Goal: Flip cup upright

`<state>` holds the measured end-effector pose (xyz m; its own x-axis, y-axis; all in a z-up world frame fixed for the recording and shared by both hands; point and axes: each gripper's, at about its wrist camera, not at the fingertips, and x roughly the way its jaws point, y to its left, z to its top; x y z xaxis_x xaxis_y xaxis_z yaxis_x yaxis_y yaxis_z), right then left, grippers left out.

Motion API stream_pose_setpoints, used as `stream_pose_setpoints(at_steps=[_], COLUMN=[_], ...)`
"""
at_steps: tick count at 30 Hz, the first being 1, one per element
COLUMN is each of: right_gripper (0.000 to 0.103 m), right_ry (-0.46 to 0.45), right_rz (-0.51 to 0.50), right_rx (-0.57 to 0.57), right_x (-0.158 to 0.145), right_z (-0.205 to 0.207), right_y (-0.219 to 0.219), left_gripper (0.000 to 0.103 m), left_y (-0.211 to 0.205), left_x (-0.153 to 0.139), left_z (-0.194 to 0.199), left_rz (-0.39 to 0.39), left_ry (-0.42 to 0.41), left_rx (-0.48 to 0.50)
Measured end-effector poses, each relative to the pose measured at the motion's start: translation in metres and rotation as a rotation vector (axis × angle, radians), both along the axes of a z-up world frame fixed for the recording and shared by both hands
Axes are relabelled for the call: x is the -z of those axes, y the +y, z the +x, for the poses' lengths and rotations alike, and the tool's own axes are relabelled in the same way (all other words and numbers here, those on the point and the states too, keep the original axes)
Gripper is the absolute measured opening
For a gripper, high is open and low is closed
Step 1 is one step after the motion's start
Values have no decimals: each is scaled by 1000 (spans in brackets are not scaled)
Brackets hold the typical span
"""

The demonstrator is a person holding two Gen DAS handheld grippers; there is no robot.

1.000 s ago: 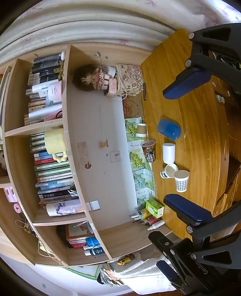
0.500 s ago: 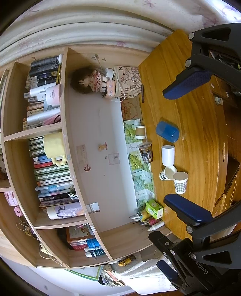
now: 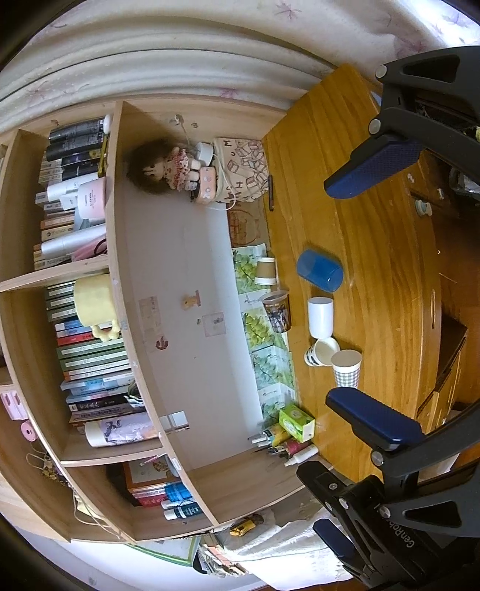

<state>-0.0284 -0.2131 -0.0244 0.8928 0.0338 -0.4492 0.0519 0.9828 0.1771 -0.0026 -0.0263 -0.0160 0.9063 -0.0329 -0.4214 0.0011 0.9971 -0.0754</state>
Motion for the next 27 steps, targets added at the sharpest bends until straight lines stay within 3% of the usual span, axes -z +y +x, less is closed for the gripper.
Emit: stream_pose_setpoints(at_steps=[11,27], right_gripper=[102,102], right_ry=[81,182], right_rz=[1,67], right_rx=[-28,-93], right_x=[11,36], right_z=[10,33], right_y=[-11,-45], left_gripper=[101,101], left_y=[-14,-45], left_x=[13,28], left_z=[12,30], left_rz=[-18,54], left_ry=[109,216], left_rx=[-25,-59])
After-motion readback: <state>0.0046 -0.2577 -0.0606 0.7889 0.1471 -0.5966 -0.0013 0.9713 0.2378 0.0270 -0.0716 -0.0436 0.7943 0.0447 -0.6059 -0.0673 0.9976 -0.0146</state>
